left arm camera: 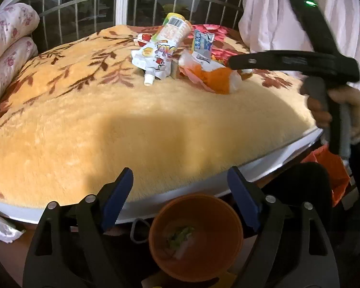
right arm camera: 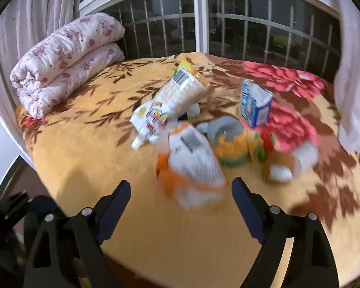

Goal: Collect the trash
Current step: 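Grasp the orange-white bag with the right gripper while the left grasps the juice pouch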

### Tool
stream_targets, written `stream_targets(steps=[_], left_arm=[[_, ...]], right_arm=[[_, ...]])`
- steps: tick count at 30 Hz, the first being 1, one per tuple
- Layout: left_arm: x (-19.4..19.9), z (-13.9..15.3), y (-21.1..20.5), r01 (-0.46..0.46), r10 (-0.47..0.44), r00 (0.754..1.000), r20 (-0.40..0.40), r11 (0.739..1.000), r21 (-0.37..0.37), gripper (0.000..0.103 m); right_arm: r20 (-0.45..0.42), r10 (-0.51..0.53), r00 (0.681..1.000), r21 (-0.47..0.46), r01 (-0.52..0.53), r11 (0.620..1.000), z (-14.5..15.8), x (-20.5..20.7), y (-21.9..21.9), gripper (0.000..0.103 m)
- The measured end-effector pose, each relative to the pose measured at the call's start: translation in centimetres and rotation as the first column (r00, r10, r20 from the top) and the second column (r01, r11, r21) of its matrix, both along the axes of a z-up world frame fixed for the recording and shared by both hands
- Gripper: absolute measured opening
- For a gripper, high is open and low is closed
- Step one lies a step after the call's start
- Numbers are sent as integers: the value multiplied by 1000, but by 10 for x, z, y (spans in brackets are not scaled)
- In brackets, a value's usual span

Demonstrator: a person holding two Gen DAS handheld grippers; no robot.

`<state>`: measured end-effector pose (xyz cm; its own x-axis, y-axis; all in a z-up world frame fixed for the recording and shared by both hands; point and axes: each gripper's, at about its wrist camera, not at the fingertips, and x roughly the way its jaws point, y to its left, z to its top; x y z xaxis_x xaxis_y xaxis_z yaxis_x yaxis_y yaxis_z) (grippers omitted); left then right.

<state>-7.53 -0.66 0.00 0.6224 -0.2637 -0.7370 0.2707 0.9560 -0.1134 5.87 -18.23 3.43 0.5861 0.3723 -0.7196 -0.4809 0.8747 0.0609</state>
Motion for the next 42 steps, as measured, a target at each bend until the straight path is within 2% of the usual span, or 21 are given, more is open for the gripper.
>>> stream_targets(steps=[4, 10, 11, 12, 16, 19, 26, 30, 35, 38, 42], left_arm=[[9, -1, 2, -15, 15, 1000, -5, 1000, 21, 79], [17, 2, 10, -41, 41, 999, -13, 999, 19, 82], [18, 3, 10, -45, 45, 999, -12, 999, 19, 84], [19, 4, 10, -48, 49, 999, -10, 999, 19, 87], [24, 9, 8, -48, 48, 999, 0, 998, 28, 89], [32, 13, 5, -40, 39, 999, 8, 998, 38, 89], [68, 23, -15, 14, -19, 999, 51, 994, 107, 89], [104, 32, -29, 29, -41, 996, 86, 990, 135, 89], [157, 44, -46, 44, -57, 994, 95, 991, 130, 89], [182, 47, -59, 48, -62, 994, 91, 988, 149, 89], [213, 40, -73, 30, -52, 995, 90, 974, 226, 89]], right_arm=[[-40, 6, 999, -75, -9, 997, -22, 34, 18, 84], [-59, 15, 998, -140, -23, 990, -46, 52, 32, 83], [-70, 12, 997, -141, -22, 990, -49, 53, 33, 79], [-91, 4, 996, -141, -17, 990, -53, 56, 33, 62], [-130, -24, 991, -89, 12, 996, -57, 54, 24, 43], [-119, -37, 992, -57, 31, 998, -54, 46, 14, 38], [-79, -108, 991, 97, 115, 989, -46, 0, -32, 36], [-45, -147, 988, 155, 152, 976, -48, -33, -55, 36], [69, -190, 979, 181, 175, 968, -48, -73, -73, 36], [126, -200, 972, 203, 172, 964, -52, -83, -79, 36], [124, -209, 970, 272, 169, 947, -60, -83, -90, 36]])
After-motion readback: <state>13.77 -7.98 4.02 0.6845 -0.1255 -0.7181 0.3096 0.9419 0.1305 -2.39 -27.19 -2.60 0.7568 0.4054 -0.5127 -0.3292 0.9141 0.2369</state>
